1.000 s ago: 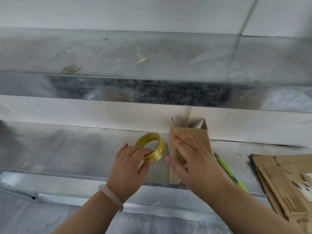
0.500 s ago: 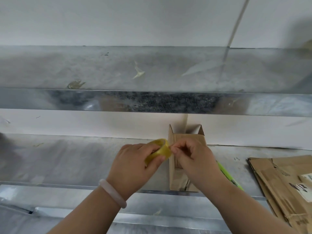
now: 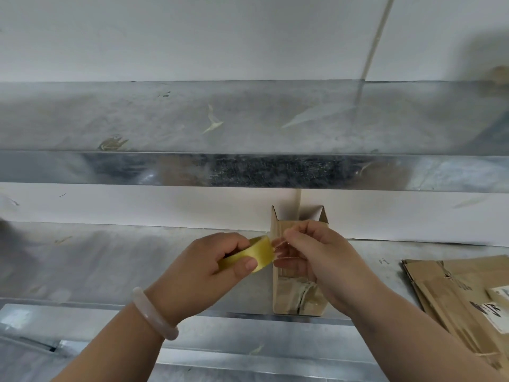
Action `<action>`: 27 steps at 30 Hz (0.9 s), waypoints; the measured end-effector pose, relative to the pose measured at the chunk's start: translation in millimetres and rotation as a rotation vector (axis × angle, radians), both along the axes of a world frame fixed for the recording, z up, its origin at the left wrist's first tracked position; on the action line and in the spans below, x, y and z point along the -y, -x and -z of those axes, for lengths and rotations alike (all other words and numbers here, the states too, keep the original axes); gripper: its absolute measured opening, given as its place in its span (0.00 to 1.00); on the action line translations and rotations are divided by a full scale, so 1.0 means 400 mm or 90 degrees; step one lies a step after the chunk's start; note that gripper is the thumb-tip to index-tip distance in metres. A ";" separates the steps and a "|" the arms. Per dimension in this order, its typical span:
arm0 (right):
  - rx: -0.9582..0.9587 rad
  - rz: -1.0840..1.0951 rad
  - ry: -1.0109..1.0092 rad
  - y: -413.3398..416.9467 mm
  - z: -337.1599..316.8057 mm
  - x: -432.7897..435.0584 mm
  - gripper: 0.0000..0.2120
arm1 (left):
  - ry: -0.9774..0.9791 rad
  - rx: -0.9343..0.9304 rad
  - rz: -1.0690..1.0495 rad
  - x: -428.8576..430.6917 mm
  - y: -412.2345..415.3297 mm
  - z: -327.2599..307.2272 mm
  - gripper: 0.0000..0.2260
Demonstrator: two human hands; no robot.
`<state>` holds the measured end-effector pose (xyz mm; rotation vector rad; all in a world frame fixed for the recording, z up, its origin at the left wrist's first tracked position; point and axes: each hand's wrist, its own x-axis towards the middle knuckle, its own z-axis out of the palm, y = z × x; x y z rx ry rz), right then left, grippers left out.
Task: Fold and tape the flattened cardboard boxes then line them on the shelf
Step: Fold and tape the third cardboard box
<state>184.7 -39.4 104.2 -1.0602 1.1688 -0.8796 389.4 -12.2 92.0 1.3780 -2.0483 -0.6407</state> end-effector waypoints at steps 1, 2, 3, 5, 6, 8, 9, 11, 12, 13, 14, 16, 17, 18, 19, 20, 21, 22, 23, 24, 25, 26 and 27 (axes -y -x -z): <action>-0.046 -0.012 0.032 0.002 -0.003 -0.003 0.05 | 0.020 0.019 -0.003 -0.001 0.003 -0.003 0.13; -0.090 -0.019 0.061 0.003 -0.007 -0.006 0.06 | 0.040 0.040 -0.007 -0.002 0.007 -0.007 0.13; -0.125 -0.020 0.080 0.005 -0.010 -0.008 0.08 | 0.054 0.056 -0.014 -0.002 0.010 -0.009 0.15; -0.152 -0.009 0.107 0.010 -0.017 -0.011 0.08 | 0.053 0.065 -0.030 -0.002 0.014 -0.014 0.17; -0.152 -0.002 0.119 0.014 -0.022 -0.013 0.08 | 0.045 0.070 -0.039 -0.001 0.014 -0.016 0.19; -0.130 0.015 0.133 0.025 -0.029 -0.016 0.07 | 0.032 0.117 -0.070 0.007 0.014 -0.018 0.23; -0.116 0.020 0.133 0.030 -0.032 -0.017 0.07 | 0.019 0.149 -0.093 0.013 0.016 -0.020 0.25; -0.101 0.020 0.129 0.039 -0.032 -0.021 0.07 | -0.010 0.195 -0.132 0.022 0.018 -0.020 0.27; -0.100 0.023 0.126 0.044 -0.030 -0.020 0.07 | -0.010 0.206 -0.136 0.023 0.019 -0.018 0.27; -0.099 0.029 0.124 0.050 -0.029 -0.018 0.07 | -0.004 0.205 -0.126 0.021 0.018 -0.016 0.27; -0.091 0.039 0.119 0.059 -0.028 -0.015 0.07 | -0.002 0.180 -0.104 0.018 0.012 -0.013 0.26; -0.063 0.054 0.098 0.080 -0.028 -0.010 0.07 | -0.015 0.052 -0.048 0.008 -0.008 -0.002 0.20; -0.060 0.053 0.088 0.089 -0.028 -0.010 0.06 | -0.015 0.000 -0.027 0.004 -0.017 0.006 0.15; -0.068 0.050 0.081 0.098 -0.026 -0.010 0.06 | 0.000 -0.017 -0.013 0.002 -0.024 0.016 0.12; -0.082 0.047 0.073 0.106 -0.022 -0.012 0.06 | 0.023 -0.009 -0.005 0.000 -0.026 0.023 0.09; -0.095 0.047 0.065 0.114 -0.017 -0.014 0.06 | 0.042 0.007 0.000 0.000 -0.024 0.027 0.09; -0.106 0.051 0.059 0.121 -0.013 -0.017 0.06 | 0.051 0.028 -0.004 0.000 -0.020 0.028 0.11; -0.114 0.057 0.056 0.128 -0.008 -0.019 0.06 | 0.051 0.061 -0.019 0.002 -0.013 0.025 0.16; -0.123 0.063 0.056 0.136 -0.004 -0.021 0.06 | 0.049 0.110 -0.044 0.006 -0.005 0.021 0.23; -0.129 0.069 0.056 0.144 -0.001 -0.023 0.06 | 0.047 0.163 -0.071 0.012 0.001 0.017 0.28; -0.131 0.074 0.055 0.153 0.002 -0.025 0.06 | 0.046 0.201 -0.093 0.018 0.005 0.017 0.30; -0.132 0.078 0.052 0.162 0.006 -0.027 0.06 | 0.046 0.216 -0.105 0.024 0.007 0.017 0.29; -0.132 0.083 0.049 0.171 0.010 -0.029 0.06 | 0.045 0.214 -0.104 0.027 0.009 0.018 0.29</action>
